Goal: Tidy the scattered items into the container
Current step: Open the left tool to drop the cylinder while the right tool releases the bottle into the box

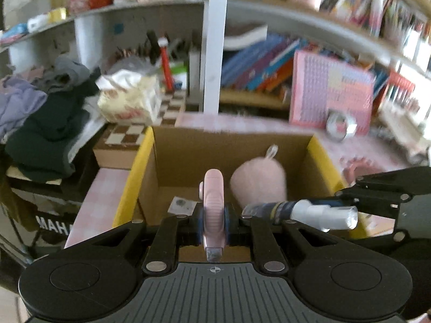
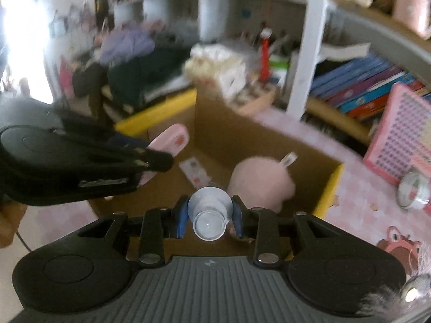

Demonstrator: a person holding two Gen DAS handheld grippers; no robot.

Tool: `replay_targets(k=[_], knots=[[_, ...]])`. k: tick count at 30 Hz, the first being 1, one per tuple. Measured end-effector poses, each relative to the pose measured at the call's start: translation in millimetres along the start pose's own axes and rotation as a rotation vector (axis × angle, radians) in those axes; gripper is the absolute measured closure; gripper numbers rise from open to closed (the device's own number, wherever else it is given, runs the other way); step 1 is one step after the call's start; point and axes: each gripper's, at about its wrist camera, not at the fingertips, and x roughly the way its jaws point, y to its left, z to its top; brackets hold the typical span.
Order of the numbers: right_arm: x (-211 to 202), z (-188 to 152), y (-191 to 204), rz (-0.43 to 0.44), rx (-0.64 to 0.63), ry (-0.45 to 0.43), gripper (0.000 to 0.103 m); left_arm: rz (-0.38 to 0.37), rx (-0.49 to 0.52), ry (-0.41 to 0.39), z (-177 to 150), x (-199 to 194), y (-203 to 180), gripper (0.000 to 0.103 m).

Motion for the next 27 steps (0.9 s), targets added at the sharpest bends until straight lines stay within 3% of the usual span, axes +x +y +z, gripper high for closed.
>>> replay_targets(k=[3,9,17,20,23,25,27], knots=[[24,4,-8,0.032,0.011,0.073,0.072,0.010,0.025,0.057,3,19,-3,0.090],[39,11,-12,0.082,-0.010,0.128,0.072,0.024,0.020,0.141,6,45,-4,0.089],[40,11,-14,0.113,-0.021,0.148,0.071,0.022,0.051,0.159,11,53,-11,0.086],[38,11,-17,0.111,-0.009,0.134,0.063,0.022,0.045,0.152,13,52,-11,0.085],[34,10,-19,0.105,0.006,0.116,0.050,0.043,0.034,0.137,14,51,-8,0.064],[29,10,-19,0.092,0.021,0.098,0.038,0.063,0.025,0.111,14,46,-6,0.037],[23,9,-20,0.073,0.031,0.075,0.036,0.059,0.016,0.079,12,37,-4,0.033]])
